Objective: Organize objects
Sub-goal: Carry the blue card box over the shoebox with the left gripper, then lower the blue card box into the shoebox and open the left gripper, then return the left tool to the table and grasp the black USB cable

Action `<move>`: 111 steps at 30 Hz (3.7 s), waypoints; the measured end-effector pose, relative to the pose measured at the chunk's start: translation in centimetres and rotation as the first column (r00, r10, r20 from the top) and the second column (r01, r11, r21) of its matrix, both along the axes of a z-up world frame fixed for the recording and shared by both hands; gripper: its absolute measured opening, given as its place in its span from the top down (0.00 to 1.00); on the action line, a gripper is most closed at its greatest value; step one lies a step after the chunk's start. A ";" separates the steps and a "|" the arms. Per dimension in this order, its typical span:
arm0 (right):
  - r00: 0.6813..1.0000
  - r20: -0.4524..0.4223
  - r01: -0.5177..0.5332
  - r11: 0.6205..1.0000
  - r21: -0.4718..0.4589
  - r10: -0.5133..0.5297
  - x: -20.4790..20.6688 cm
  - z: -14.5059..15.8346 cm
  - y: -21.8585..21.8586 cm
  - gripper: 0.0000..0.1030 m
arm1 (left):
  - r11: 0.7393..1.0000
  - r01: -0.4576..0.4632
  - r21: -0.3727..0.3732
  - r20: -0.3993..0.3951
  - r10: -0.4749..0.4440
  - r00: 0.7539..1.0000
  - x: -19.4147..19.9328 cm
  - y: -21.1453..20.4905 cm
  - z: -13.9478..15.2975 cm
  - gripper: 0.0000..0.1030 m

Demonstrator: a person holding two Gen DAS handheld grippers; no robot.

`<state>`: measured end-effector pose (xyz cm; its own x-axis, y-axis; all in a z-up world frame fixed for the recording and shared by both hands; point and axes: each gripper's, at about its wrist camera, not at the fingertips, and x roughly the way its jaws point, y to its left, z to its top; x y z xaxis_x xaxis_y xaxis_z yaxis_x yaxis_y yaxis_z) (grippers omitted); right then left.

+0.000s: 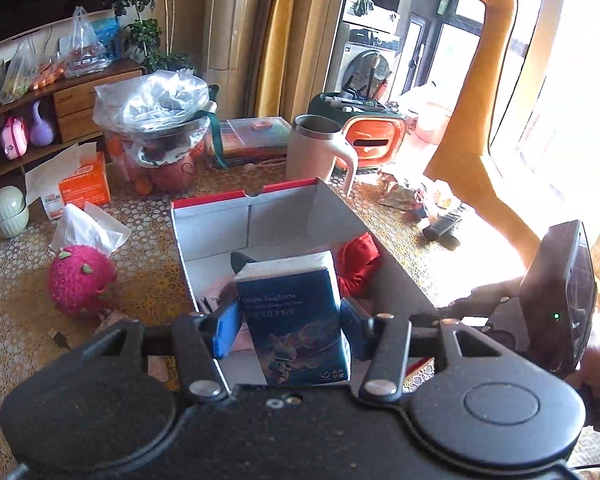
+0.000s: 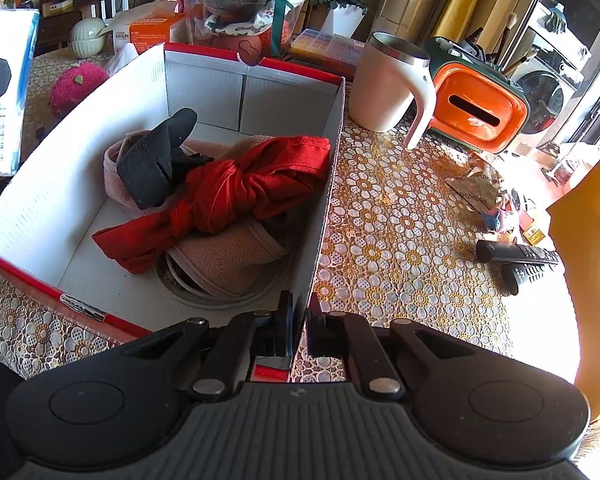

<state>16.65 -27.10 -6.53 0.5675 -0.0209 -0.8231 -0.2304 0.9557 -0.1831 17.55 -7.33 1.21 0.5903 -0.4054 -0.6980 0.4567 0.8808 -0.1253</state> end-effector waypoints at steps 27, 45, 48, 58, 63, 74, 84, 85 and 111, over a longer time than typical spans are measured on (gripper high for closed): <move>1.000 0.003 0.000 1.000 -0.001 0.000 0.2 0.1 0.1 0.93 | 0.965 0.136 0.226 -0.139 -0.106 0.985 3.6 -8.5 -9.0 0.50; 1.000 0.004 0.000 1.000 -0.001 0.000 0.2 0.1 0.2 0.93 | 0.969 0.135 0.206 -0.178 -0.098 0.979 4.4 -9.0 -10.2 0.38; 1.000 0.004 0.000 1.000 -0.001 0.000 0.2 0.1 0.2 0.93 | 0.971 0.134 0.200 -0.162 -0.102 0.981 4.1 -8.9 -9.8 0.35; 1.000 0.004 0.000 1.000 0.000 0.000 0.3 0.0 0.2 0.93 | 0.984 0.114 0.137 -0.111 -0.099 0.989 2.5 -6.9 -7.6 0.28; 1.000 0.004 0.001 1.000 0.000 -0.001 0.3 0.0 0.3 0.93 | 0.990 0.094 0.105 -0.059 -0.088 0.994 1.2 -5.5 -5.9 0.24; 1.000 0.004 0.001 1.000 0.000 -0.001 0.3 -0.1 0.3 0.93 | 0.999 -0.028 0.041 0.027 0.027 0.999 -0.5 -0.6 -3.1 0.18; 1.000 0.005 0.001 1.000 0.000 -0.001 0.2 -0.1 0.3 0.93 | 0.988 -0.155 -0.009 0.107 0.155 0.982 -1.6 5.9 -1.8 0.06; 1.000 0.005 0.002 1.000 0.000 -0.002 0.2 -0.1 0.3 0.93 | 0.986 -0.166 -0.020 0.106 0.167 0.980 -1.6 6.6 -1.8 0.04; 1.000 0.004 0.002 1.000 -0.002 -0.002 0.0 -0.2 0.4 0.93 | 0.916 -0.392 0.088 0.073 0.387 0.919 -0.4 15.9 -9.7 0.01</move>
<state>16.66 -26.71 -6.76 0.5711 -0.0233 -0.8205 -0.2278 0.9558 -0.1857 17.15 8.62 -8.50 0.7246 -0.0663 -0.6860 0.0783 0.9968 -0.0136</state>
